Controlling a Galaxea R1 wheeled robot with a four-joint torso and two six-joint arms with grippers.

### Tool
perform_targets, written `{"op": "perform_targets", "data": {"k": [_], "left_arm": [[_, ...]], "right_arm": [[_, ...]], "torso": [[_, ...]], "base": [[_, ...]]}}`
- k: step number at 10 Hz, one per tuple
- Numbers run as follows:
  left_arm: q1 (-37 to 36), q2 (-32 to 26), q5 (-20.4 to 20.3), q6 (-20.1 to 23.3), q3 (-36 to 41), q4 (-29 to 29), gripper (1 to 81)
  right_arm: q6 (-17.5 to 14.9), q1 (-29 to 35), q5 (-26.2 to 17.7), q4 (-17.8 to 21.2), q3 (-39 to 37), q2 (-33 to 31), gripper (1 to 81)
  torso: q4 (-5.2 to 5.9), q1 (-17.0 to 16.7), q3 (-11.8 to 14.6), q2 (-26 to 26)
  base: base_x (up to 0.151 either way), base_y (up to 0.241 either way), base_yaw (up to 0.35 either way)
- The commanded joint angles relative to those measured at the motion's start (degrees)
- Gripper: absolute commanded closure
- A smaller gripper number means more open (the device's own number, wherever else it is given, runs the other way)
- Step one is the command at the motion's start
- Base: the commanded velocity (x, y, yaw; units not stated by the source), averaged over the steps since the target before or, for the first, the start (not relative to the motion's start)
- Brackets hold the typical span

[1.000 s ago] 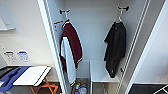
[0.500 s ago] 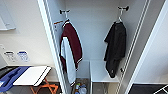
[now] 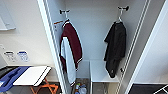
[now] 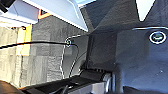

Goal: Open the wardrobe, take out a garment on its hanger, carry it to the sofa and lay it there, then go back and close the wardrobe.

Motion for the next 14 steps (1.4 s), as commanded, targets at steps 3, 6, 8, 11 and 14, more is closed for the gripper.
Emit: {"op": "perform_targets", "data": {"k": [3,6,8,11,14], "left_arm": [[-5.98,6.65,-8.24,0.41,-11.59,-17.06,1.0],[-7.91,7.55,-9.13,6.22,-14.16,-26.49,1.0],[-8.79,7.46,-9.22,6.49,-14.43,-28.08,1.0],[-8.8,7.19,-9.39,8.16,-16.36,-34.76,1.0],[-5.54,4.92,-9.57,8.78,-16.28,-37.57,1.0]], "right_arm": [[0.16,3.17,-2.19,0.56,4.08,-1.78,1.0],[0.07,3.25,-2.19,0.38,6.8,-2.84,1.0],[0.07,3.08,-2.28,0.38,7.07,-2.93,1.0],[0.07,3.16,-2.28,0.38,7.16,-2.84,1.0],[0.07,3.6,-2.37,0.38,7.51,-2.58,1.0]], "torso": [[0.0,0.0,0.0,0.0],[0.0,0.0,0.0,0.0],[0.0,0.0,0.0,0.0],[0.0,0.0,0.0,0.0],[0.0,0.0,0.0,0.0]], "base": [[0.0,0.0,0.0],[0.0,0.0,0.0],[0.0,0.0,0.0],[0.0,0.0,0.0],[0.0,0.0,0.0]]}}
